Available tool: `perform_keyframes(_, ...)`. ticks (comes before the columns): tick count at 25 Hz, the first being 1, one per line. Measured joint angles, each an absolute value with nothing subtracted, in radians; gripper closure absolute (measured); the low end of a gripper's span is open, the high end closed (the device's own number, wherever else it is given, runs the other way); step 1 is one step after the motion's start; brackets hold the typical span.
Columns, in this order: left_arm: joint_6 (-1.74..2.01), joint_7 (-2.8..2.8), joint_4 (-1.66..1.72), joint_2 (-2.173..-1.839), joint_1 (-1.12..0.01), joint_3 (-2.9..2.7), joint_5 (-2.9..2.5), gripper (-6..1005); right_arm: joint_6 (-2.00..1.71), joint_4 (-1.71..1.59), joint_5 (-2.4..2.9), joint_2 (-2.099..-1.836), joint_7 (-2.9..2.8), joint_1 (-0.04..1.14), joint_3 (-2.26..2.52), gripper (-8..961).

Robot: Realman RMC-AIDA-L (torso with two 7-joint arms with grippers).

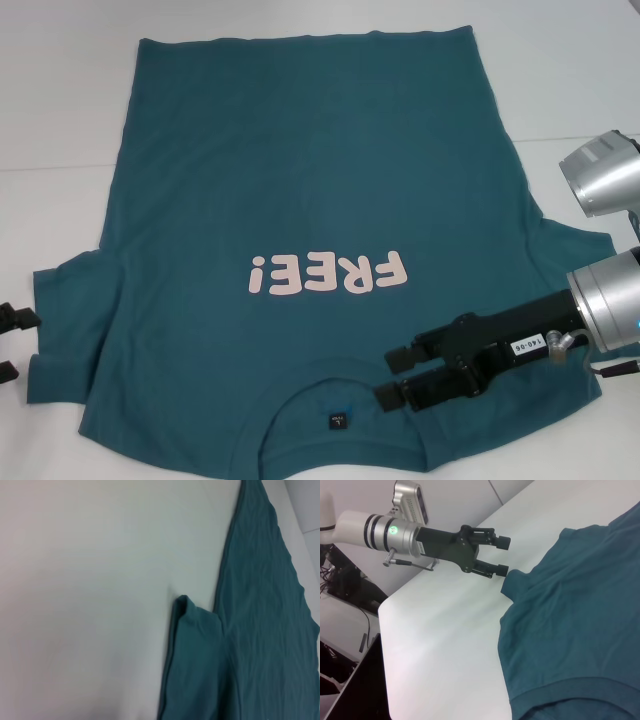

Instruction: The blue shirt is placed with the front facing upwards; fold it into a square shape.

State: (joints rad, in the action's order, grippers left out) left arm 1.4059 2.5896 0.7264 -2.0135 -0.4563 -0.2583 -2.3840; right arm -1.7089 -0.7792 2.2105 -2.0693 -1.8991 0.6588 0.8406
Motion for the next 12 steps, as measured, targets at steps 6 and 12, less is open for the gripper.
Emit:
perform_keyframes(6,1.404,2.590,0.715,-2.012,-0.466,-0.273,-2.407,125,-1.711,-0.779,2.211,-2.069,-1.899,0.658,0.817,219)
perform_keyframes(12,1.407,2.584,0.682,-2.010,-0.483,-0.301,-2.409,126,-1.715,-0.779,2.211,-2.065,-1.899,0.658,0.801,220)
